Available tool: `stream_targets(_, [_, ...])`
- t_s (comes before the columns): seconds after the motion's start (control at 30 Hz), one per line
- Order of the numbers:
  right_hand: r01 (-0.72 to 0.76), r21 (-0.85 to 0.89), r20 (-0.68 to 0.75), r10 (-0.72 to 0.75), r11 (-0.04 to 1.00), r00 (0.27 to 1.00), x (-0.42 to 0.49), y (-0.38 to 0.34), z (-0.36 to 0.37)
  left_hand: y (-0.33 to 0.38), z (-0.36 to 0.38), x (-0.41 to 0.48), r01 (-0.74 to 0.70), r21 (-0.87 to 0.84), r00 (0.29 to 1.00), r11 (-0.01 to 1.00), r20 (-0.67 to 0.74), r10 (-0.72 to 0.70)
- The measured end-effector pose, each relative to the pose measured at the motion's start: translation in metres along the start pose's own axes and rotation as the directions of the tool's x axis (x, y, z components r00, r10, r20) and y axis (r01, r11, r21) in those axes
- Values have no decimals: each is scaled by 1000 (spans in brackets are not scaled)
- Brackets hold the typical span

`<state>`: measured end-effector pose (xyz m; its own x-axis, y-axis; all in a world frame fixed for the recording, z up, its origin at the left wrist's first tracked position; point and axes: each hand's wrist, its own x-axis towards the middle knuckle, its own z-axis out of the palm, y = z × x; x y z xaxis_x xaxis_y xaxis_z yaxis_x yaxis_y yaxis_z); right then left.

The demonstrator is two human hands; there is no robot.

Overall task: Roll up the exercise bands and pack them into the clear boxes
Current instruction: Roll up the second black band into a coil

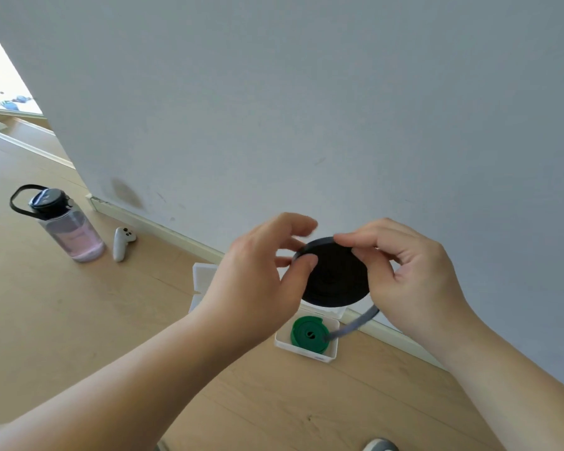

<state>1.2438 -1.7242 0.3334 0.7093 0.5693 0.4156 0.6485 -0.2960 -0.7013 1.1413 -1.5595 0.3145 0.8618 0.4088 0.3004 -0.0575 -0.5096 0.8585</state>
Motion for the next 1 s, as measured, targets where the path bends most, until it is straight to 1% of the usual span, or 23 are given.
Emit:
stream_targets(0.07, [36, -16, 0, -36, 999, 999, 0, -2, 2, -1, 1, -1, -65, 47, 998, 997, 27, 64])
stream_targets(0.1, [22, -15, -13, -22, 1000, 1000, 0, -3, 1, -2, 0, -1, -68, 59, 997, 996, 34, 66])
stream_targets(0.2, [-79, 9, -44, 79, 997, 996, -1, -6, -1, 1, -6, 1, 33, 31, 992, 999, 119, -36])
stream_targets(0.27, [-109, 19, -48, 109, 994, 993, -2, -7, 0, 3, -8, 1, 82, -3, 982, 997, 171, -81])
stream_targets(0.3, [-118, 28, -49, 120, 993, 992, -2, -8, 0, 3, -8, 1, 96, -17, 980, 995, 175, -92])
stream_targets(0.37, [-169, 100, -45, 174, 981, 984, -1, -7, 0, 5, -10, 2, 125, -42, 982, 991, 145, -117])
stream_targets(0.47, [-259, 245, -35, 276, 934, 960, 1, -6, -2, 6, -13, 2, 142, -114, 990, 983, 44, -138])
stream_targets(0.57, [-296, 322, -29, 321, 900, 946, 3, -4, -4, 8, -13, 2, 120, -195, 989, 973, -58, -133])
stream_targets(0.67, [-329, 408, -3, 362, 852, 932, 4, -1, -5, 9, -12, 1, 72, -227, 983, 971, -148, -107])
stream_targets(0.73, [-345, 438, -7, 387, 830, 922, 4, 0, -7, 7, -10, 1, 65, -222, 983, 973, -156, -101])
stream_targets(0.8, [-342, 402, -35, 388, 849, 921, 4, 2, -7, 2, -7, 2, 96, -149, 990, 984, -90, -110])
stream_targets(0.87, [-321, 295, -48, 350, 900, 936, 4, 3, -7, -2, -3, 2, 119, -58, 992, 991, -40, -121])
stream_targets(0.93, [-247, 172, -26, 255, 954, 966, 3, 0, -6, -2, 2, 2, 66, 25, 998, 998, -23, -65])
stream_targets(1.0, [-149, 98, 3, 150, 984, 989, 2, -2, -4, 0, 6, 3, -31, 80, 999, 996, 13, 30])
